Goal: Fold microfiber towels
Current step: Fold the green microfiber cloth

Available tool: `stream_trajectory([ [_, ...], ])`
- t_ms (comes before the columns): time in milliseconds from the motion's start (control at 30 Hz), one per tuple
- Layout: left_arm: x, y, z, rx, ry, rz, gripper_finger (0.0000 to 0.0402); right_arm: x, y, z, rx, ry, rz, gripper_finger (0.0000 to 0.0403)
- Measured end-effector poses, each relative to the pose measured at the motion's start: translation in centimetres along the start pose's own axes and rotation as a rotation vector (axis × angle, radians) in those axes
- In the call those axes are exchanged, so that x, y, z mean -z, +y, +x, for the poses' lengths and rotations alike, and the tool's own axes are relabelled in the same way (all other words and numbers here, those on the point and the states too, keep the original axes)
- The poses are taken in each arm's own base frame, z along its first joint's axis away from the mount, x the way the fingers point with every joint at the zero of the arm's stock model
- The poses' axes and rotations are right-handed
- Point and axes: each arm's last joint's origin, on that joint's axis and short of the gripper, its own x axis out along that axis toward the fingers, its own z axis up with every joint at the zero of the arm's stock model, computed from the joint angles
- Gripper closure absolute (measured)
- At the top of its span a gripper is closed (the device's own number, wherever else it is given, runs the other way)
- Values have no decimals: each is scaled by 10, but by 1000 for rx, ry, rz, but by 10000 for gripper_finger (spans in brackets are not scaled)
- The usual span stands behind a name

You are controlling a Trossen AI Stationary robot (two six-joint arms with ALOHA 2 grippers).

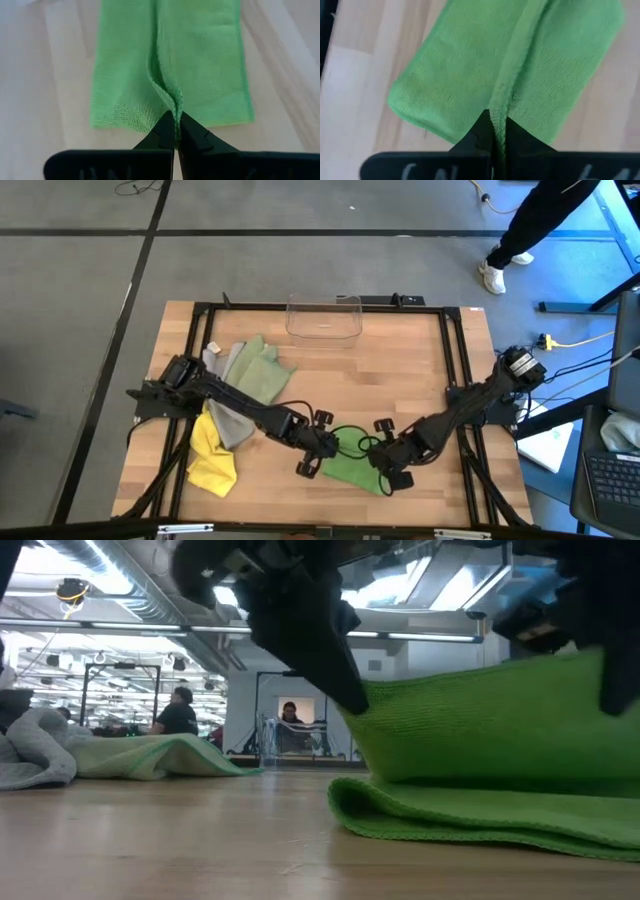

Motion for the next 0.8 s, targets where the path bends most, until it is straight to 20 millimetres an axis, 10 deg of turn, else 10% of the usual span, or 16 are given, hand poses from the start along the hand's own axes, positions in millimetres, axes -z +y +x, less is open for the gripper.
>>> stream_trajectory([
  [800, -13, -16, -13, 113, -15, -2, 398, -9, 27, 16, -130, 47, -5, 360],
])
